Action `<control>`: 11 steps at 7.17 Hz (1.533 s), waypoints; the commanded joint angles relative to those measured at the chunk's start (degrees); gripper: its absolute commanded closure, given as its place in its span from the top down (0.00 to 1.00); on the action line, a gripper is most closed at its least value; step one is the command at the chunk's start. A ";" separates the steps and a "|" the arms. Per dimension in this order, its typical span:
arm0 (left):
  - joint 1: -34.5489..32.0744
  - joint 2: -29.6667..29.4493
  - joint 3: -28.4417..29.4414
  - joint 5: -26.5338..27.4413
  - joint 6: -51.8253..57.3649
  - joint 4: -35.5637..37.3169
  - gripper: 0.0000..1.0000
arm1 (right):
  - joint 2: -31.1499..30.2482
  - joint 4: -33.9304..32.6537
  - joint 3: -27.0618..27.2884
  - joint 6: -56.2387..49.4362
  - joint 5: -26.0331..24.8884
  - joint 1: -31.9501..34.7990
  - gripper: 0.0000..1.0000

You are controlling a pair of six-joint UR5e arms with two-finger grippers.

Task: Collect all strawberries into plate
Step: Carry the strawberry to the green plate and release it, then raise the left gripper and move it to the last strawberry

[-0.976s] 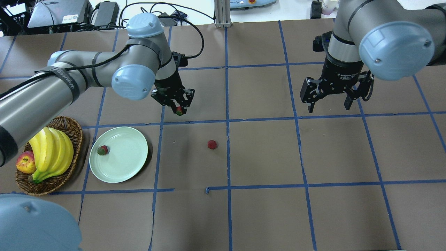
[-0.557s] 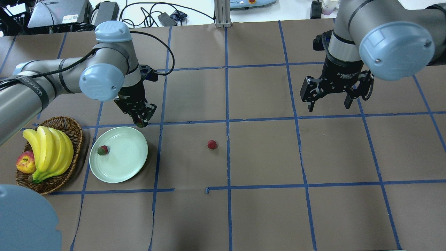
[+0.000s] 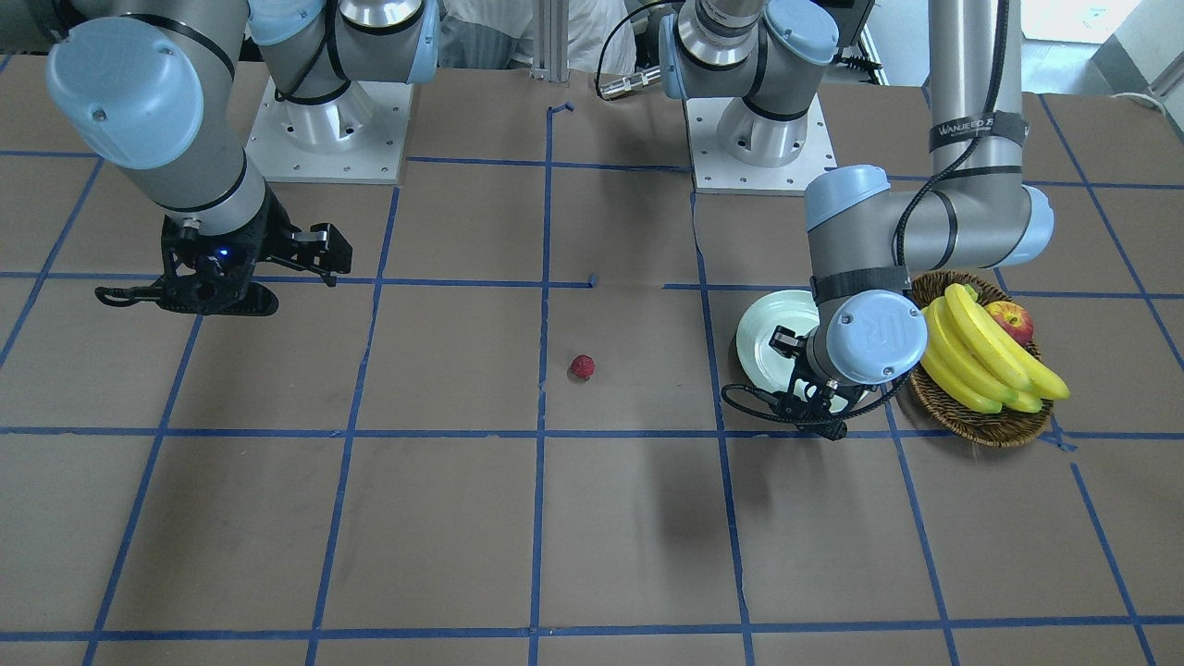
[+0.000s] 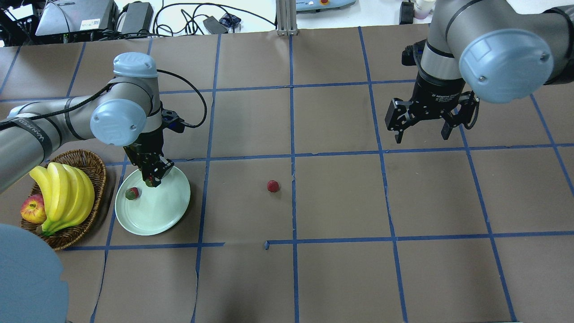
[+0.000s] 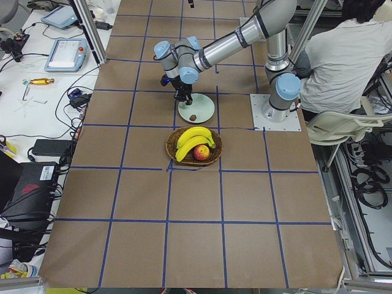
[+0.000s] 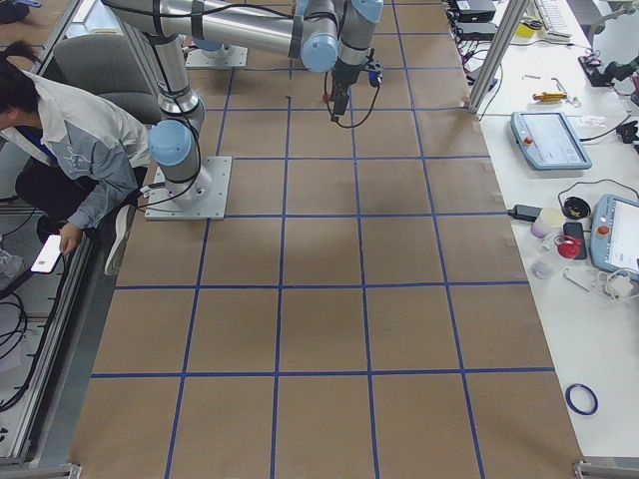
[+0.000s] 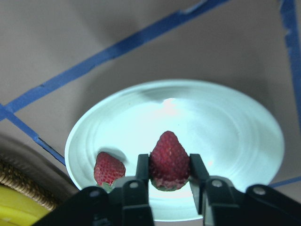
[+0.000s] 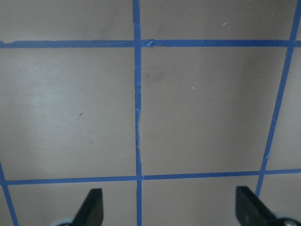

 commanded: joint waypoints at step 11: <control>-20.04 -2.80 4.44 -27.51 -38.53 8.91 1.00 | 0.30 -0.13 0.09 0.59 -0.04 0.09 1.00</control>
